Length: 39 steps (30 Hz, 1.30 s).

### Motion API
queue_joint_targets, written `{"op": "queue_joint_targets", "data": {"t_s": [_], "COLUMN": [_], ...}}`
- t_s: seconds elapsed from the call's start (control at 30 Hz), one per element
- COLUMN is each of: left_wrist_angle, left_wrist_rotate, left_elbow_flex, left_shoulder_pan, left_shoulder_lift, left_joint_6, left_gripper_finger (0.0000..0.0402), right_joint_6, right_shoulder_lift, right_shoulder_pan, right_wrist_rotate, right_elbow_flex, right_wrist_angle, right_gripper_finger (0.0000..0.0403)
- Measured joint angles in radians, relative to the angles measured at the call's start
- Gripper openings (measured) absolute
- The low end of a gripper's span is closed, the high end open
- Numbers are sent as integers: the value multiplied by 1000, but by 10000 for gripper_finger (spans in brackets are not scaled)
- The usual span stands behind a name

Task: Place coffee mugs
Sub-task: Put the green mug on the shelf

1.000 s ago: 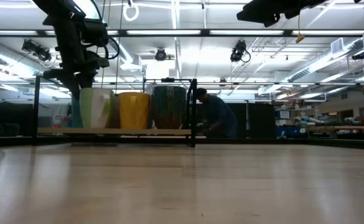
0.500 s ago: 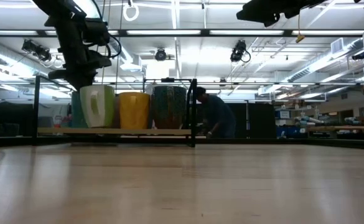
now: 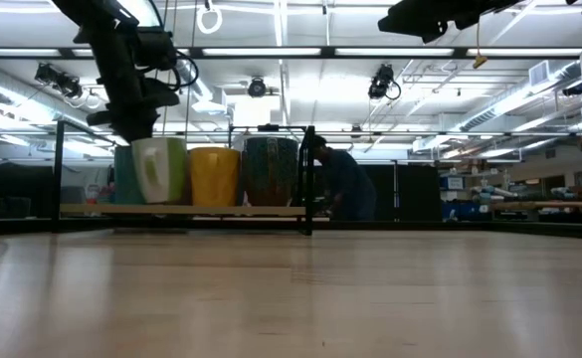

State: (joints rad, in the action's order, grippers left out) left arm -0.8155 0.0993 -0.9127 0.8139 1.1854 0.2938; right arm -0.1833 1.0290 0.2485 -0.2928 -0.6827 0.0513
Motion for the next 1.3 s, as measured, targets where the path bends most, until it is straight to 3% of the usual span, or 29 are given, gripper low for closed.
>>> {"op": "queue_joint_targets", "data": {"t_s": [1.3], "left_wrist_angle": [44], "left_wrist_rotate": [70], "left_elbow_flex": [-2], "left_shoulder_pan": [-28], "left_shoulder_lift": [-1], "left_joint_6": [0], "left_gripper_finger": [32], "right_joint_6": [4], "right_shoulder_lift": [0], "right_shoulder_pan": [0], "right_wrist_rotate": [0], "right_elbow_flex": [0], "right_wrist_angle": [-1], "right_gripper_finger": [181]}}
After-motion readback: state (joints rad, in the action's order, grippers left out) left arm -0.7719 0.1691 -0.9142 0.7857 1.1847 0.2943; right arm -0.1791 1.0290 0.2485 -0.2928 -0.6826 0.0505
